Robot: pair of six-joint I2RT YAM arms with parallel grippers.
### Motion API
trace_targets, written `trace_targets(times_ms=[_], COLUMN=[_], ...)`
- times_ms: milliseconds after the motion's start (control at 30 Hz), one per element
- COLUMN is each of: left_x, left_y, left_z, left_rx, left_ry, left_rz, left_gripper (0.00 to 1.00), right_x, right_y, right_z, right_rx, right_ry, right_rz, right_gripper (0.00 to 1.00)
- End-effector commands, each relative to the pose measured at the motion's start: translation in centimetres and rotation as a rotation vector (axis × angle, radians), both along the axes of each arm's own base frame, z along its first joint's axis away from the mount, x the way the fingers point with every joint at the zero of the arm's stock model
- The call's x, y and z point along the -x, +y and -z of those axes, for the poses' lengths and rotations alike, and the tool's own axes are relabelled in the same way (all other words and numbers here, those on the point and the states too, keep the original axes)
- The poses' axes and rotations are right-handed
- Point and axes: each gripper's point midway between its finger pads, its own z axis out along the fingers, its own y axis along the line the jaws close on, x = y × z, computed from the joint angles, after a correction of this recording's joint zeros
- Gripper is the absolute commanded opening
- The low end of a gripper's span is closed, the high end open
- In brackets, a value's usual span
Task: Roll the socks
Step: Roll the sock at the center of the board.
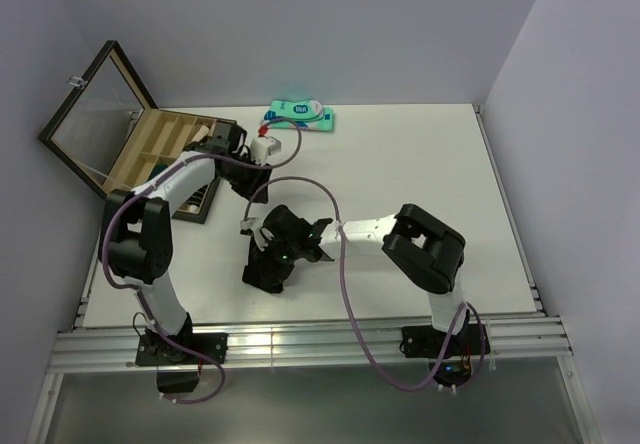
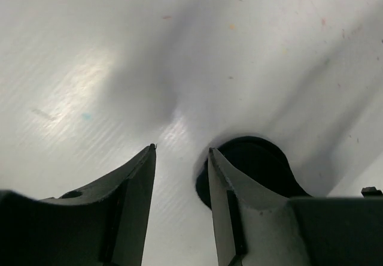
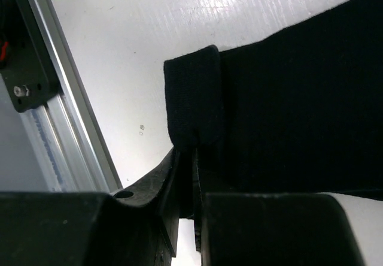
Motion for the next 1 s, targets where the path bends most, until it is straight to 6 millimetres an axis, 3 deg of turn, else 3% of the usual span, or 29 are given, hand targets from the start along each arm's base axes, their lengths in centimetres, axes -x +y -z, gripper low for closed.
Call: trace_targets(times_ms=[0, 133, 233, 433, 533, 567, 700, 733, 800, 833, 900, 967], left_x=[-3.0, -3.9, -3.6, -1.1, 1.4, 2.6, 6.4, 7.7, 9.0, 10.2, 11.3, 12.9], left_y=[1.8, 3.8, 5.3, 7.7, 8.2, 8.1, 8.1, 8.1, 7.4, 7.3, 6.6, 5.2], left_z=[-4.0, -6.1, -9.4, -10.7, -10.4, -9.0, -7.6, -6.0, -5.9, -4.4, -4.2, -2.6], left_rx=[0.067, 0.079, 0.105, 0.067, 0.019, 0.016, -0.045, -0.062, -0.100, -0.108, -0.135, -0.140], left_ry=[-0.095, -0.158, -0.263, -0.403, -0.483, -0.465, -0.557, -0.541, -0.612, -0.599, -0.649, -0.662], left_rz=[-0.115, -0.154, -0.161, -0.129, -0.024, 0.007, 0.193, 0.228, 0.298, 0.322, 0.360, 0.424], left_gripper=[0.46, 0.47, 0.47, 0.50, 0.50, 0.50, 0.51, 0.51, 0.53, 0.54, 0.56, 0.56], right_x=[1.6, 1.5, 1.4, 0.7, 0.4, 0.3, -0.5, -0.9, -1.1, -1.3, -1.5, -1.8], right_y=[-5.8, -5.6, -5.5, -5.9, -6.1, -6.3, -6.4, -6.7, -6.4, -6.4, -6.2, -5.6], right_z=[6.6, 6.7, 6.7, 6.0, 5.7, 6.0, 5.7, 6.0, 5.7, 5.7, 5.6, 5.3], right_rx=[0.261, 0.277, 0.270, 0.276, 0.291, 0.308, 0.332, 0.338, 0.325, 0.324, 0.318, 0.305], right_ry=[0.109, 0.134, 0.177, 0.280, 0.330, 0.346, 0.433, 0.459, 0.501, 0.512, 0.540, 0.557], right_rz=[0.052, 0.049, 0.047, 0.041, 0.030, 0.029, 0.053, 0.067, 0.073, 0.080, 0.081, 0.079], right_gripper=[0.03, 0.04, 0.04, 0.05, 0.07, 0.07, 0.08, 0.08, 0.10, 0.10, 0.11, 0.11])
